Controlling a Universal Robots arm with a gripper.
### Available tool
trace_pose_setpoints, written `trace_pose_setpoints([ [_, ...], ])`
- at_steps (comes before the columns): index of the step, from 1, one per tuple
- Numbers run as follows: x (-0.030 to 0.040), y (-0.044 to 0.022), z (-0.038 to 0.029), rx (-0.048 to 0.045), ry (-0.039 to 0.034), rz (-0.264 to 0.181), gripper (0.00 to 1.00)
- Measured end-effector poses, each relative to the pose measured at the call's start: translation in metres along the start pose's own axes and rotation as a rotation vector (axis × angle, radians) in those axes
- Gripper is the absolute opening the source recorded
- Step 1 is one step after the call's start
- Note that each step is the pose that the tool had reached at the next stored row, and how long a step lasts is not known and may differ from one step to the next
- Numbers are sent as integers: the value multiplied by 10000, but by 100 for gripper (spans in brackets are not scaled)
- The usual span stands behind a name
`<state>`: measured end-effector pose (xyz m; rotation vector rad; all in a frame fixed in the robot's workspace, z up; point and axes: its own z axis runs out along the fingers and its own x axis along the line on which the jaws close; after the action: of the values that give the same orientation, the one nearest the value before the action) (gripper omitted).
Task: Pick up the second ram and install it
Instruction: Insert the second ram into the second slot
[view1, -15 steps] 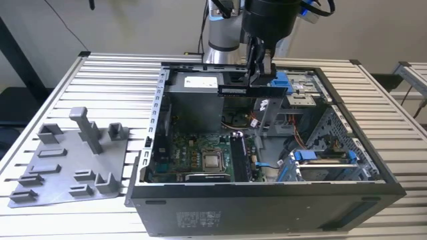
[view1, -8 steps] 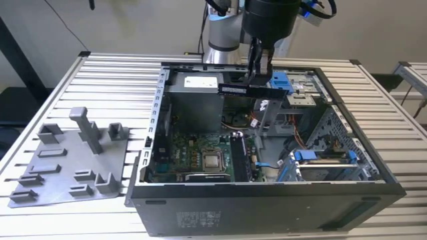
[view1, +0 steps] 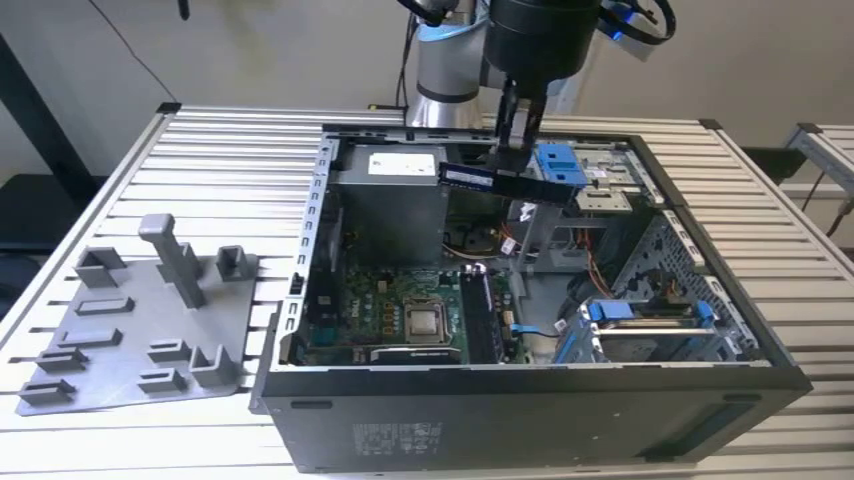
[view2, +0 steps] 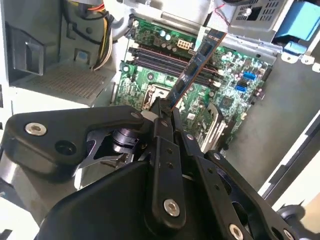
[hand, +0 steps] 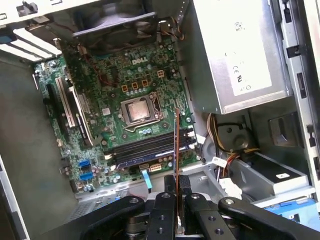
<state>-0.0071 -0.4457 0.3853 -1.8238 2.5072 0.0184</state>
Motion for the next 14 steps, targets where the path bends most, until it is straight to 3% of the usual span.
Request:
trace_pose_setpoints([
  [14,0,0,5,87,32,2155,14],
])
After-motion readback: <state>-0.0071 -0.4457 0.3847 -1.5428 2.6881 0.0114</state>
